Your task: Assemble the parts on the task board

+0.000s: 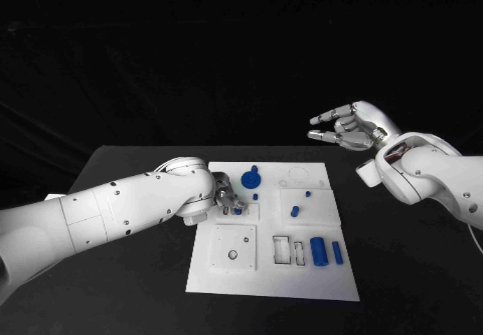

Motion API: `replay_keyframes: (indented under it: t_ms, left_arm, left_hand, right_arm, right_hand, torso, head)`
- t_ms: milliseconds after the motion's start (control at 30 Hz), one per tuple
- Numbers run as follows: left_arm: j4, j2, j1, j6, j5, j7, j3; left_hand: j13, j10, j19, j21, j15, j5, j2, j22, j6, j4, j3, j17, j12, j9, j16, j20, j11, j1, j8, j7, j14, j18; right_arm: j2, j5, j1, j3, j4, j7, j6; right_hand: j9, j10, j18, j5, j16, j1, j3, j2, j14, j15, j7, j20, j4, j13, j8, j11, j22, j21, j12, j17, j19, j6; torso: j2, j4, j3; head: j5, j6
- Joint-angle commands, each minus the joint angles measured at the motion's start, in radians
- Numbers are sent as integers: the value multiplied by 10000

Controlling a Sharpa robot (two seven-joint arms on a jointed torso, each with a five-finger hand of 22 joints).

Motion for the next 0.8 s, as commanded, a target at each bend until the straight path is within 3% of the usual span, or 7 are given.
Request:
replay_keyframes:
  t_ms: [33, 667, 800]
  left_arm:
    - [-25, 3, -32, 126, 93, -782, -17]
    - [30, -100, -30, -89, 160, -665, 16]
    - [165, -201, -28, -177, 208, -594, 119]
  left_hand:
    - [20, 71, 502, 66, -85, -39, -13, 1160, 102, 48, -243, 2632, 64, 18, 31, -61, 3, -140, -73, -16, 1035, -69]
    - [59, 89, 510, 65, -122, -32, 284, 1203, 203, 78, -2172, 2632, 46, 78, 31, -83, -33, -494, -146, -52, 1035, -73]
    - [38, 74, 499, 40, -124, -67, 372, 1176, 195, 85, -2732, 2632, 16, 105, 31, -93, -29, -568, -158, -57, 1035, -65]
  right_arm:
    - [13, -42, -12, -1, -1, 34, 146]
    - [15, -36, -26, -7, -12, 35, 169]
    - [16, -25, -30, -9, -21, 40, 177]
  right_hand:
    - [3, -91, 86, 62, -62, -96, -56, 3, 763, 17, -5, 5, 7, 757, 6, 11, -17, -60, -68, 1315, -61, -37]
    - [2, -94, 87, 68, -66, -121, -76, 4, 761, 17, -5, 5, 18, 753, 4, 11, -25, -65, -73, 1310, -64, -41]
    - [2, -92, 88, 72, -67, -136, -88, 4, 761, 17, -5, 5, 24, 755, 3, 11, -30, -68, -68, 1309, -66, -43]
  torso:
    - [6, -4, -4]
    - [-1, 5, 2]
    - [5, -5, -2]
  head:
    - [12, -7]
    - [7, -42]
    - [5, -30]
